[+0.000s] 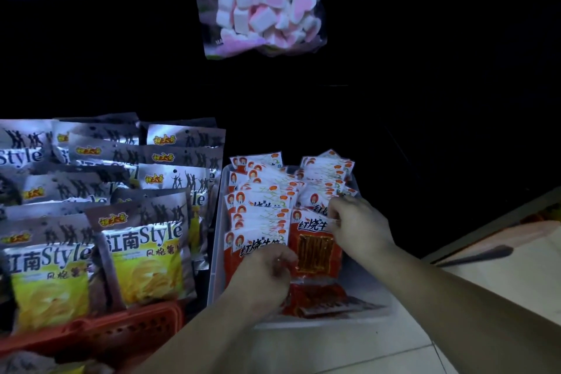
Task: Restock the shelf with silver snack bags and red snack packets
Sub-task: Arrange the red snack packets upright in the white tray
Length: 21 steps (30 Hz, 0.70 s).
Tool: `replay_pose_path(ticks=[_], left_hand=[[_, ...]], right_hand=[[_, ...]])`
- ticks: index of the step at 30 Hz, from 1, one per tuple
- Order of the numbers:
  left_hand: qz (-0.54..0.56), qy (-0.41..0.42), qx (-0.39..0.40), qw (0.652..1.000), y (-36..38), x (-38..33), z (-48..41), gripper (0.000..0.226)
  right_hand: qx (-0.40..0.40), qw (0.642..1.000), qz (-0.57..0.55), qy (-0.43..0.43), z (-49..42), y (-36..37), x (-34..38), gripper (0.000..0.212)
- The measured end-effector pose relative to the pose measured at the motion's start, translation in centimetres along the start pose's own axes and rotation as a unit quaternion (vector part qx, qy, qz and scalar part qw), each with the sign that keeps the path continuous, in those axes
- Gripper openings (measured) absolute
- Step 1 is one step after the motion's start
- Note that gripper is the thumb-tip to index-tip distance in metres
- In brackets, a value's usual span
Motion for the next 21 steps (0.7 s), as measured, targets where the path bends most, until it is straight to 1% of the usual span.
replay_pose_path(ticks=[3, 4, 7, 9, 10, 11, 13, 15, 16, 18, 19, 21], left_hand=[[-0.040, 0.004, 0.019, 0.999, -0.3, -0.1, 0.1, 0.024], [-0.045, 0.005, 0.027, 0.999, -0.3, -0.1, 0.1, 0.020], [-0.046, 0.006, 0.039, 0.998, -0.5, -0.5, 0.5, 0.021], [-0.043, 0.009, 0.041, 0.998, -0.6, -0.8, 1.0, 0.020], [-0.040, 0.009, 0.029, 0.999, -1.0, -1.1, 1.2, 0.023], [-0.026, 0.009, 0.008, 1.000, -1.6, -1.5, 1.5, 0.030], [0.026, 0.022, -0.043, 0.998, -3.6, -3.0, 2.3, 0.052], [0.081, 0.060, -0.053, 0.993, -5.2, -5.3, 3.4, 0.067], [0.113, 0.076, -0.045, 0.990, -5.7, -6.5, 3.9, 0.069], [0.178, 0.093, -0.032, 0.979, -6.7, -8.8, 5.2, 0.067], [0.207, 0.096, -0.042, 0.973, -7.2, -9.6, 5.8, 0.066], [0.255, 0.098, -0.063, 0.960, -8.0, -10.8, 6.9, 0.065]], right_hand=[[-0.021, 0.999, -0.030, -0.012, 0.8, -0.9, -0.4, 0.009], [-0.023, 0.999, -0.026, -0.017, 1.2, -1.3, -0.3, 0.011], [-0.045, 0.998, -0.042, -0.025, 2.3, -3.1, 0.0, 0.014], [-0.060, 0.994, -0.092, -0.016, 2.8, -4.5, 0.1, 0.009], [-0.054, 0.989, -0.139, -0.007, 3.0, -5.0, 0.3, 0.009], [-0.037, 0.980, -0.194, 0.000, 3.4, -5.5, 0.7, 0.015], [0.018, 0.955, -0.295, 0.001, 4.4, -6.3, 2.3, 0.023], [0.038, 0.930, -0.366, 0.004, 5.5, -7.8, 3.8, 0.013], [0.028, 0.916, -0.400, 0.007, 6.0, -9.0, 4.6, 0.010], [-0.013, 0.873, -0.486, 0.029, 7.3, -11.3, 5.6, 0.016], [-0.040, 0.848, -0.526, 0.044, 8.0, -12.3, 6.2, 0.022], [-0.102, 0.819, -0.560, 0.076, 9.6, -14.0, 7.0, 0.047]])
Point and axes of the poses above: each hand's wrist, its own z-axis away from the middle knuckle, its own y-axis out of the palm, x = y × z, the point moved 9 cm from there along -z, towards the middle knuckle, and after that the axes turned 13 degrees about -z, right-handed, at the moved point
